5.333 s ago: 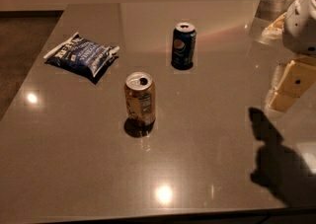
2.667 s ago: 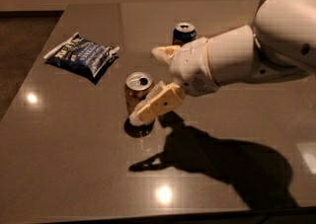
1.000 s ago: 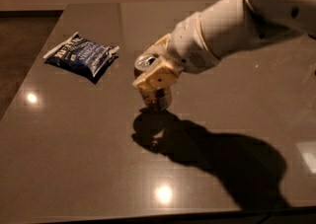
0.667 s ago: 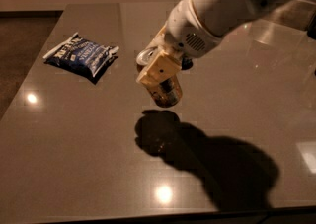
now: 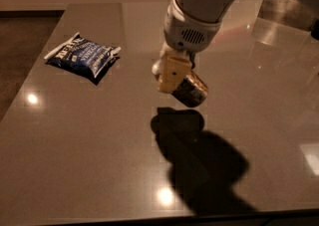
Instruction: Knock orange can over
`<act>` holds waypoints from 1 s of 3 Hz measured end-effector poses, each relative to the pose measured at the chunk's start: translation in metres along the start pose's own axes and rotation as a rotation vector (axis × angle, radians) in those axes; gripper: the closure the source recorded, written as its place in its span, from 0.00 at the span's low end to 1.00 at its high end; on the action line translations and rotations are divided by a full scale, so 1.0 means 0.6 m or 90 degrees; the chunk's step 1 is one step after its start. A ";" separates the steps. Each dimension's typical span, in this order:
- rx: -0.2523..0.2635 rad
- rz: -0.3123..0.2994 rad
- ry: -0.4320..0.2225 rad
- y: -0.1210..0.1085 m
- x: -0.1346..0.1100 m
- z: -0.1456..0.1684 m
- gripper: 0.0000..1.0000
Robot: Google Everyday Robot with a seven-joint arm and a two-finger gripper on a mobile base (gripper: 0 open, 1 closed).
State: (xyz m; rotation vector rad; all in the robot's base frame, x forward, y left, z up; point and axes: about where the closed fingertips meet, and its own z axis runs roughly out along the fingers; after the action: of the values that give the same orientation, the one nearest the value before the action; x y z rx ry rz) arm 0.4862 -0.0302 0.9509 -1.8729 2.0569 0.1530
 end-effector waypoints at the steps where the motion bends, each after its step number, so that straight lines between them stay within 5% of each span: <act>1: -0.022 -0.018 0.065 -0.005 0.028 0.021 0.82; 3: -0.068 -0.031 0.125 0.003 0.068 0.077 0.28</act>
Offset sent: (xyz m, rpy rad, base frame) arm 0.0050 -0.0308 -0.0615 -0.2318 0.1380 0.0628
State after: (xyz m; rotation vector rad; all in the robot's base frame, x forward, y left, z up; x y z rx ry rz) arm 0.4903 -0.0542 0.8941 -2.0744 2.1665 0.0702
